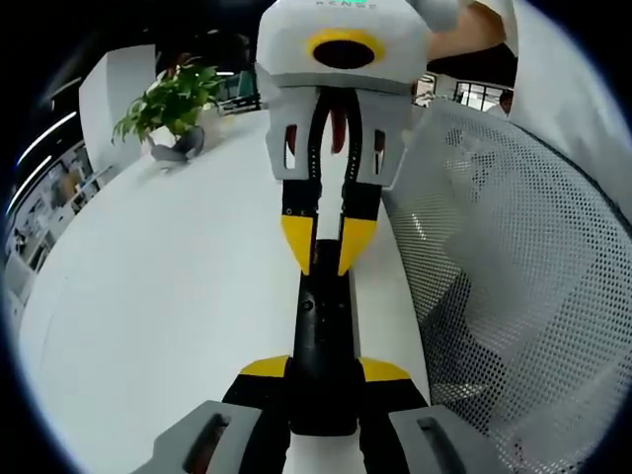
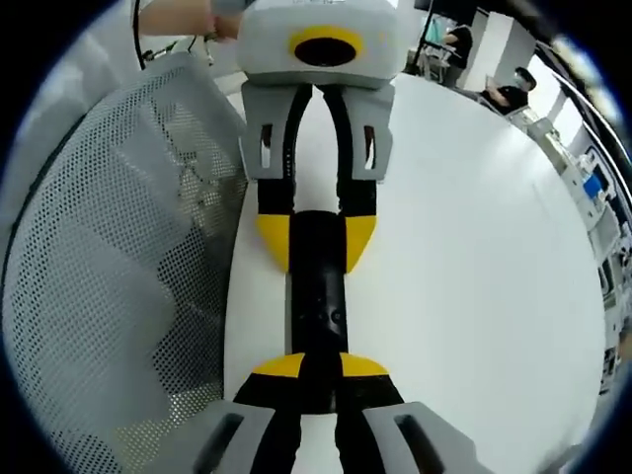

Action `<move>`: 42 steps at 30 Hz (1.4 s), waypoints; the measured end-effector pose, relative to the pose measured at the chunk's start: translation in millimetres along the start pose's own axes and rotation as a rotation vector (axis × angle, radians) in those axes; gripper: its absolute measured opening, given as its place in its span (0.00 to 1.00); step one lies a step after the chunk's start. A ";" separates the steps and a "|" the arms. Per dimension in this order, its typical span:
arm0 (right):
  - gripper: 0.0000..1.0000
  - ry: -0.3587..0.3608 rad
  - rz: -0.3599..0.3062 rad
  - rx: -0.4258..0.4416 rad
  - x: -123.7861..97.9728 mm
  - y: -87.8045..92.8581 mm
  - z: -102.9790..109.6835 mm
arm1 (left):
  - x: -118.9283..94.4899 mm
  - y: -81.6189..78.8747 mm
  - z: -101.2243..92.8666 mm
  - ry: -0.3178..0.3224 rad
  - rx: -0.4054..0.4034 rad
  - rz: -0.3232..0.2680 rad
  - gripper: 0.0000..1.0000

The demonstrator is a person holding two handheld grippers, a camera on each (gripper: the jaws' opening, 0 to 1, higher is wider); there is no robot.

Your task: Press the specified remote control buttons in sequence, fully releasing each button before pressing the next.

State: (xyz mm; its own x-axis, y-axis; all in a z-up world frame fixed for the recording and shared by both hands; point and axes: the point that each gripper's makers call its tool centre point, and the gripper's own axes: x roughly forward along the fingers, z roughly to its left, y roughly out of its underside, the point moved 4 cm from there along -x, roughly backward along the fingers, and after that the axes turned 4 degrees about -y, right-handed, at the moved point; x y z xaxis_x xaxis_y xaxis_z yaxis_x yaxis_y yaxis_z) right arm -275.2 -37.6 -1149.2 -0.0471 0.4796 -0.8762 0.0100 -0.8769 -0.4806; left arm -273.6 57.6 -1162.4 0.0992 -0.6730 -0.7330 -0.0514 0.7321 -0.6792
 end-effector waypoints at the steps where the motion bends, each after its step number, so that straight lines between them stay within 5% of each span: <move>1: 0.08 0.003 -0.042 -0.013 -0.4 1.3 0.1 | -0.1 0.3 -0.1 0.000 -0.001 -0.005 0.24; 4: 0.08 0.023 -0.144 0.014 -1.1 5.3 -0.2 | -0.2 0.7 -0.2 -0.003 -0.007 -0.017 0.24; 11: 0.09 0.024 -0.217 0.042 0.4 4.8 -1.8 | 0.2 0.2 0.3 0.003 0.002 -0.014 0.24; 14: 0.09 0.023 -0.200 0.010 1.4 1.4 -0.7 | 0.2 0.1 0.2 0.003 0.002 -0.015 0.24; 16: 0.08 0.015 -0.116 -0.096 2.2 -1.1 -0.3 | 0.2 0.2 0.2 0.002 0.000 -0.016 0.24; 18: 0.08 0.003 -0.027 -0.102 3.4 -4.0 0.2 | 0.1 0.1 0.0 0.002 0.001 -0.016 0.24; 24: 0.08 -0.037 0.068 0.050 4.8 -9.2 -2.5 | 0.5 -0.2 0.1 0.005 0.004 -0.009 0.24; 25: 0.08 -0.027 0.081 0.011 5.8 -11.1 -1.2 | 0.6 -0.3 0.1 0.004 0.005 -0.008 0.24; 28: 0.08 0.016 0.049 -0.030 4.0 -7.8 2.1 | 0.8 -0.4 -0.2 0.002 0.006 -0.007 0.24; 30: 0.08 0.048 -0.050 -0.036 2.5 -5.3 2.7 | 0.8 -0.5 -0.2 0.002 0.006 -0.008 0.24; 33: 0.08 0.066 -0.156 0.069 2.0 -2.8 2.3 | 0.7 -0.2 -0.4 0.000 0.004 -0.010 0.24; 37: 0.07 0.057 -0.138 0.032 5.9 -7.2 2.9 | 0.4 -0.1 -0.5 0.000 0.003 -0.011 0.24; 39: 0.07 0.048 -0.079 -0.044 5.9 -8.6 2.6 | 0.4 -0.1 -0.5 0.000 0.002 -0.011 0.24; 42: 0.06 0.014 0.006 -0.026 7.0 -12.6 0.3 | 0.2 0.2 -0.7 0.000 -0.001 -0.017 0.24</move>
State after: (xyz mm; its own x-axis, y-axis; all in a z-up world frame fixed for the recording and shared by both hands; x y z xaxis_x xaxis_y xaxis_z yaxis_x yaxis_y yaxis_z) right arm -276.0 -23.2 -1149.3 -0.0332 0.4752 -0.8793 0.0359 -0.8786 -0.4762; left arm -274.2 57.6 -1162.7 0.1003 -0.6850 -0.7216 -0.0509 0.7208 -0.6913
